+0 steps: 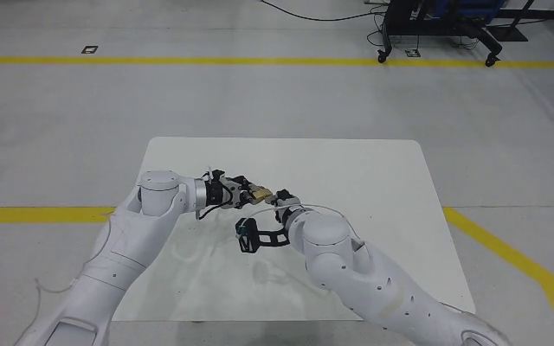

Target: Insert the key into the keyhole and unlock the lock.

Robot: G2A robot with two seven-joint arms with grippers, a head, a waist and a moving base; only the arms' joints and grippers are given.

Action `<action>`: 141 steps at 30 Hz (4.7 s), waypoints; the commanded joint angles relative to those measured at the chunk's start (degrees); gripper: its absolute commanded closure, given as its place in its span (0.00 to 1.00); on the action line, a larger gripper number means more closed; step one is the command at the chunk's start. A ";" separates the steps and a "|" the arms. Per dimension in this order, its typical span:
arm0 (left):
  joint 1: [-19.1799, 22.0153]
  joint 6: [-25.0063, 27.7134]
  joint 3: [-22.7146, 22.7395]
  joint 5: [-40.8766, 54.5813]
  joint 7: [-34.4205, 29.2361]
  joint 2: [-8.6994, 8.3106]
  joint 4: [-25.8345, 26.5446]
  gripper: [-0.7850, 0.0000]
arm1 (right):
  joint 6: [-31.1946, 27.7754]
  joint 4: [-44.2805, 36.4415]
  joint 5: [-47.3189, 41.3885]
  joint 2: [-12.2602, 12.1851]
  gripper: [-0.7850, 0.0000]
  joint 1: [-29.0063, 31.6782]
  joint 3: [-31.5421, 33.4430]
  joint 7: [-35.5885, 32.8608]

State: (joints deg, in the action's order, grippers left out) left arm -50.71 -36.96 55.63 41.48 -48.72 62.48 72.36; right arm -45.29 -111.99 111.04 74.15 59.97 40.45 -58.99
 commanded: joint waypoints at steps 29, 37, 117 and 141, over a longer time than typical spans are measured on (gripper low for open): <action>0.29 -0.94 -0.45 -0.65 0.10 0.16 -0.43 1.00 | 0.56 0.55 -12.36 0.43 1.00 -3.40 0.00 -0.56; 0.08 0.07 1.23 1.38 0.70 0.09 -0.98 1.00 | -0.39 -2.95 -17.07 -0.68 1.00 -0.80 6.28 1.18; 1.00 11.10 -0.26 -3.18 -24.89 -1.05 0.16 1.00 | -2.26 14.05 -65.62 -6.66 1.00 6.73 24.34 21.56; 3.18 -3.61 -3.81 0.73 -9.76 0.63 -4.62 1.00 | 1.78 -7.01 -33.14 -8.01 1.00 7.13 15.51 6.18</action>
State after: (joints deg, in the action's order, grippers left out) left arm -47.45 -40.62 52.09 42.64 -59.25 63.06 67.49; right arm -43.99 -118.69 76.52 65.97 67.75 57.62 -51.82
